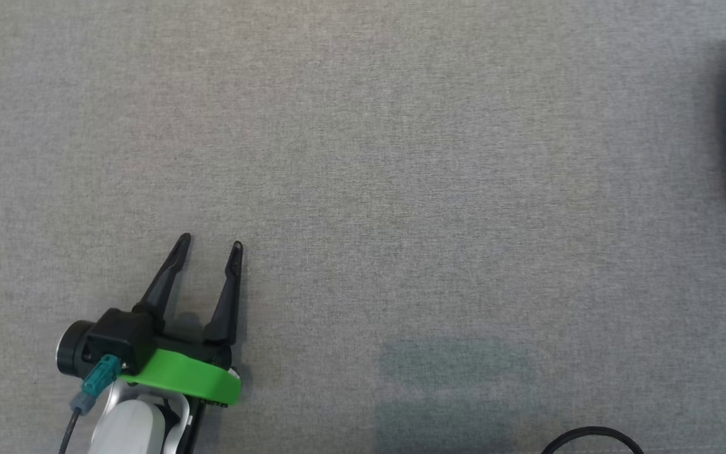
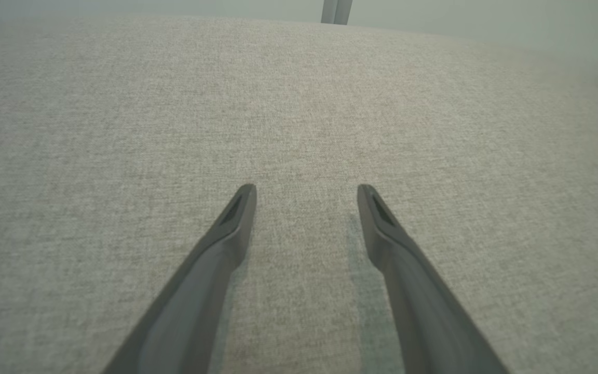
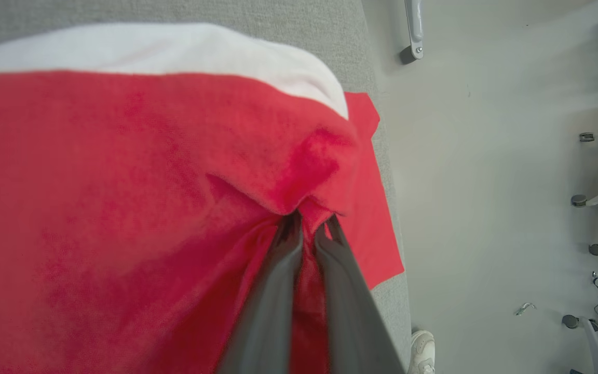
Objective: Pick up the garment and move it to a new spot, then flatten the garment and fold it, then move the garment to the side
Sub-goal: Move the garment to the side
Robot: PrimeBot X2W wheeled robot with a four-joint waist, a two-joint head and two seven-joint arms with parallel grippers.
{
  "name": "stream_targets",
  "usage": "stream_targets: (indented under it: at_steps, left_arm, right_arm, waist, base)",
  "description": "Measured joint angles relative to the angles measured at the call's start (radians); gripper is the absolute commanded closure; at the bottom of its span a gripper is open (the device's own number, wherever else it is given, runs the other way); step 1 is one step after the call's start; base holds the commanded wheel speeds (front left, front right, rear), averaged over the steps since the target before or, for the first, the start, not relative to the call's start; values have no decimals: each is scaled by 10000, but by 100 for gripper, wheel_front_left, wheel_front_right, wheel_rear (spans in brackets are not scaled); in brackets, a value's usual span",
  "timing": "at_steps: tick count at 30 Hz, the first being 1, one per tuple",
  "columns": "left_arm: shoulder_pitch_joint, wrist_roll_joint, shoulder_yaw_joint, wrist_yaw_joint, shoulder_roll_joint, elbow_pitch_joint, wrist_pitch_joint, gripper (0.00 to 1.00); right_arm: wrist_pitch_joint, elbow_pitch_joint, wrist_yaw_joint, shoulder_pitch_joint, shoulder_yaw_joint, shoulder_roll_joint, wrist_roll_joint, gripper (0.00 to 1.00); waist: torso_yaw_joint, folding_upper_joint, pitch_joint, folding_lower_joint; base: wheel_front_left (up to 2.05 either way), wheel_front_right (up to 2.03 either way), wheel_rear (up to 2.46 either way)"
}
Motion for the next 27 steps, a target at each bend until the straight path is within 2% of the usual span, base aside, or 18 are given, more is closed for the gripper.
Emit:
stream_targets:
  at_steps: [4, 6, 13, 16, 22, 27]
  left_arm:
    - [-88, 0, 180, 0, 15, 13, -2, 0]
    - [-88, 0, 245, 0, 21, 8, 0, 0]
    - [36, 17, 514, 0, -2, -38, 0, 0]
    - [174, 29, 623, -2, -75, -96, 0, 0]
    - [748, 29, 999, -12, -326, -128, 0, 0]
    - [1388, 65, 1553, -12, -529, 109, 0, 0]
  right_arm:
    - [-930, 562, 2, 52, 27, -280, -715, 100]
    - [-1628, 790, 4, 53, 94, -391, -1037, 0]
    - [-2995, 2092, 6, 95, 328, -504, -1476, 0]
    - [-4046, 2257, 6, 68, 249, -431, -1337, 0]
    - [-7473, 1513, 4, 217, -234, 341, -416, 0]
    - [-9141, 311, 6, 1685, -56, 1329, 591, 0]
  waist:
    - [211, 0, 150, 0]
    - [278, 0, 179, 0]
    - [229, 0, -115, -1]
    - [152, 0, -339, -1]
    - [59, 0, -1086, -1]
    - [39, 0, -1963, -1]
  base:
    - [0, 0, 0]
    - [0, 0, 0]
    - [0, 0, 0]
    - [0, 0, 0]
    - [0, 0, 0]
    - [0, 0, 0]
